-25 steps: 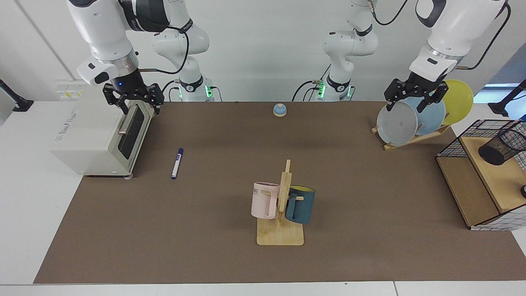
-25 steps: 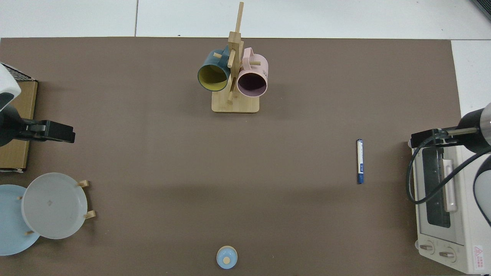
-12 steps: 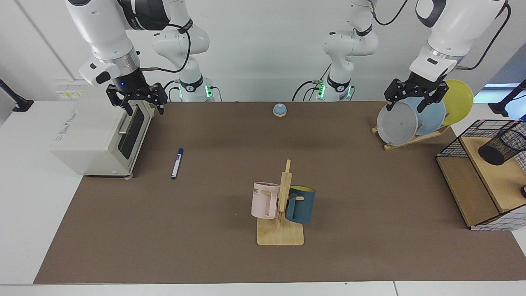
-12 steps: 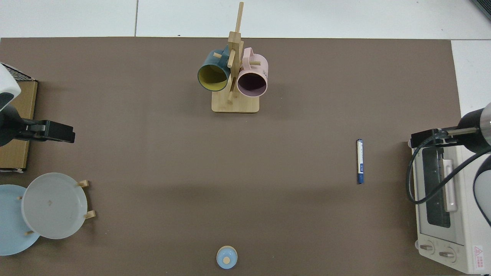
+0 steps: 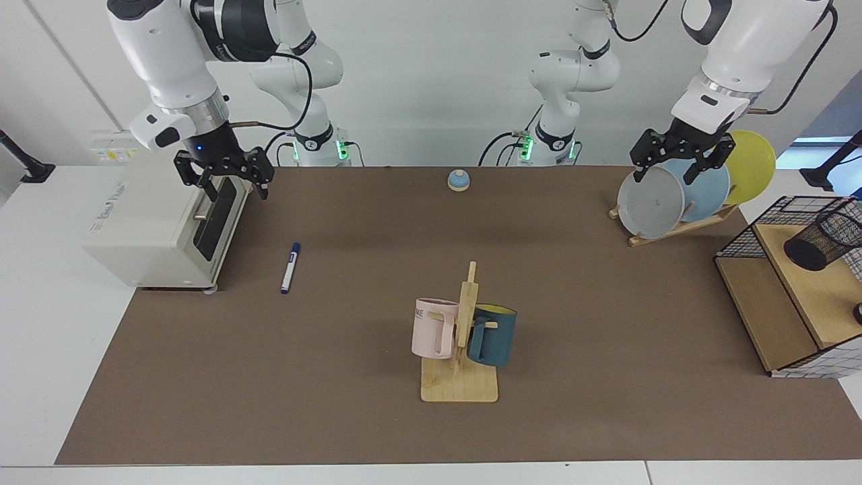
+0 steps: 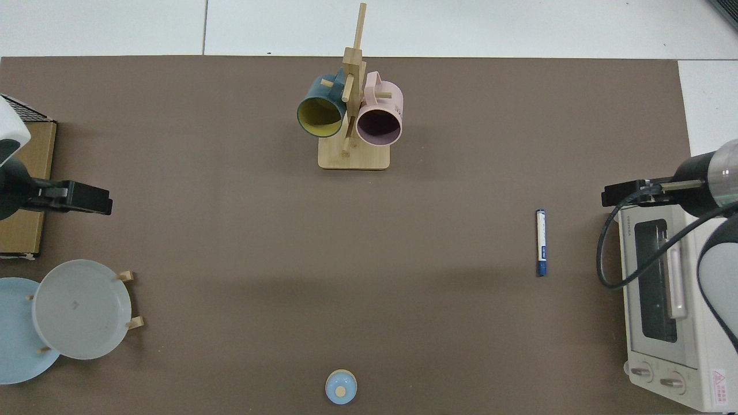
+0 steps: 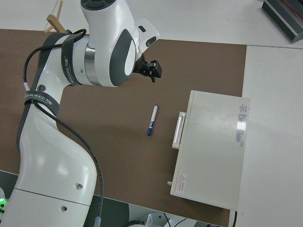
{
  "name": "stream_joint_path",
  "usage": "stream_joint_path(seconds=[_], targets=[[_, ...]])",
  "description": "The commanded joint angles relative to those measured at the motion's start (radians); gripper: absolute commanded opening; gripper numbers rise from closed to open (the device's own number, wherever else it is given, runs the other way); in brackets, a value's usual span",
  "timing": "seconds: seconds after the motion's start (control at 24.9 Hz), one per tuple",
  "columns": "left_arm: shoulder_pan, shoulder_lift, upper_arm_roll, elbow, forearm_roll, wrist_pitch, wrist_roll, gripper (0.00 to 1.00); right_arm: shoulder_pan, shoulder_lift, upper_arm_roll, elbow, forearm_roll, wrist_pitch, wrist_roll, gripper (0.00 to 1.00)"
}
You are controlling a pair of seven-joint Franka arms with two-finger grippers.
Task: Put markers into pen holder
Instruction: 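Grasp the blue marker with the right gripper and lift it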
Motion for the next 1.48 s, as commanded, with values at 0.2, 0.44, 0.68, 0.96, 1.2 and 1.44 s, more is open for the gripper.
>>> stream_joint_path(seconds=[0.2,0.44,0.68,0.96,1.2,1.44], targets=[[0.003,-0.012,-0.003,-0.023,0.019,0.025,-0.002,1.00,-0.005,0.088,0.006,-0.130,0.014,0.160,-0.013,1.00],[0.008,-0.011,-0.002,-0.086,0.019,0.052,0.001,1.00,-0.002,0.194,0.008,-0.233,0.014,0.342,0.001,1.00],[0.008,-0.012,-0.002,-0.102,0.019,0.050,0.006,1.00,-0.014,0.265,0.006,-0.335,0.012,0.476,0.046,1.00],[0.033,-0.089,-0.002,-0.219,0.043,0.120,0.026,1.00,-0.015,0.276,0.006,-0.336,0.014,0.479,0.047,1.00],[0.051,-0.112,0.000,-0.238,0.055,0.116,0.033,1.00,-0.015,0.297,0.006,-0.335,0.012,0.509,0.067,1.00],[0.060,-0.103,0.001,-0.214,0.049,0.099,0.035,1.00,-0.014,0.312,0.006,-0.335,0.014,0.531,0.075,1.00]])
